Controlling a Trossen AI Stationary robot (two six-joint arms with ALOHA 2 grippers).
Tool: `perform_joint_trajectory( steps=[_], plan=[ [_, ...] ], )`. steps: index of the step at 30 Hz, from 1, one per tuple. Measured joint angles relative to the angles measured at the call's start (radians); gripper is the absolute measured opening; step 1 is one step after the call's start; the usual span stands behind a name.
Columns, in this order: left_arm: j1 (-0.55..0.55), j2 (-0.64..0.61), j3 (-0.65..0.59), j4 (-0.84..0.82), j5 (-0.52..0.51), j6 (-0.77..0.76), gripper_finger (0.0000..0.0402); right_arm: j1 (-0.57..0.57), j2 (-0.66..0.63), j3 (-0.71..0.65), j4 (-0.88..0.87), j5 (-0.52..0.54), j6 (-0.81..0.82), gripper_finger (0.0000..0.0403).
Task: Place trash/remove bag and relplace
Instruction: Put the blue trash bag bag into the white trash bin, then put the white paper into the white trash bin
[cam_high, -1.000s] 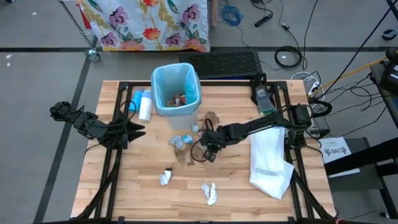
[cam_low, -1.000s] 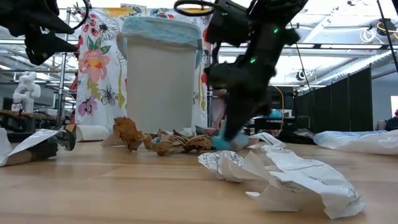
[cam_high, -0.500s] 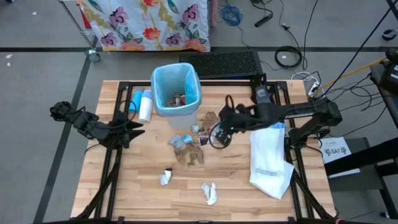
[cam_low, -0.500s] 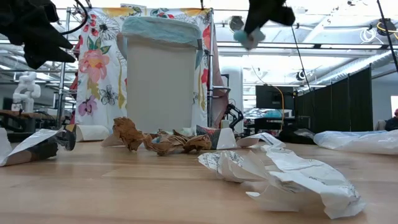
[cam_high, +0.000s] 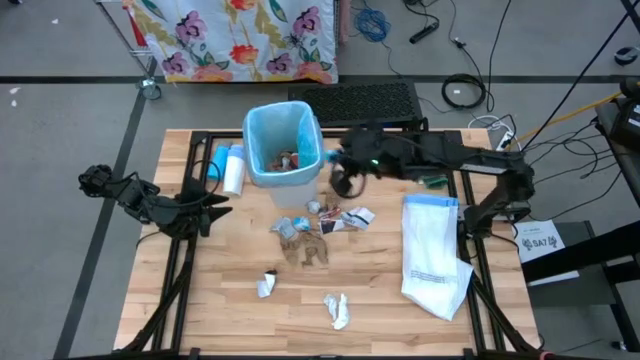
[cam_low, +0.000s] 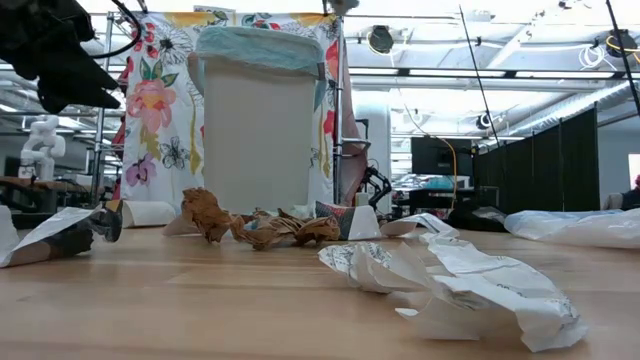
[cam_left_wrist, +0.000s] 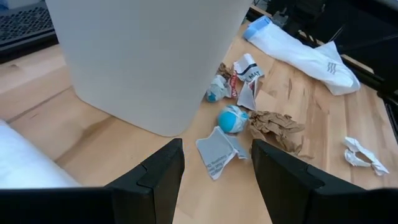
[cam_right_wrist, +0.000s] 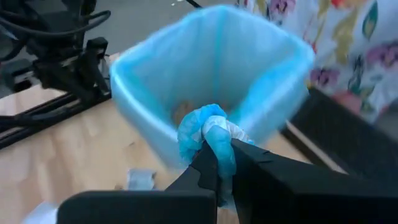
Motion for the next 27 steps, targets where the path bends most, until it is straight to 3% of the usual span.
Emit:
perform_joint_trajectory(
  steps=[7, 11, 16, 27],
  plan=[
    [0.000, 0.000, 0.000, 0.001, 0.000, -0.002, 0.0191, -0.073, 0.253, 0.305, 0.042, -0.049, -0.167, 0.0000],
    [0.000, 0.000, 0.000, 0.001, 0.002, -0.002, 0.0191, -0.117, 0.378, 0.399, 0.106, -0.109, -0.187, 0.0006],
    [0.000, 0.000, 0.000, 0.001, 0.014, -0.003, 0.0191, -0.152, 0.427, 0.400, 0.208, -0.111, -0.162, 0.0034],
    [0.000, 0.000, 0.000, 0.001, 0.051, -0.003, 0.0191, -0.180, 0.411, 0.398, 0.123, -0.163, -0.121, 0.0153]
  ],
)
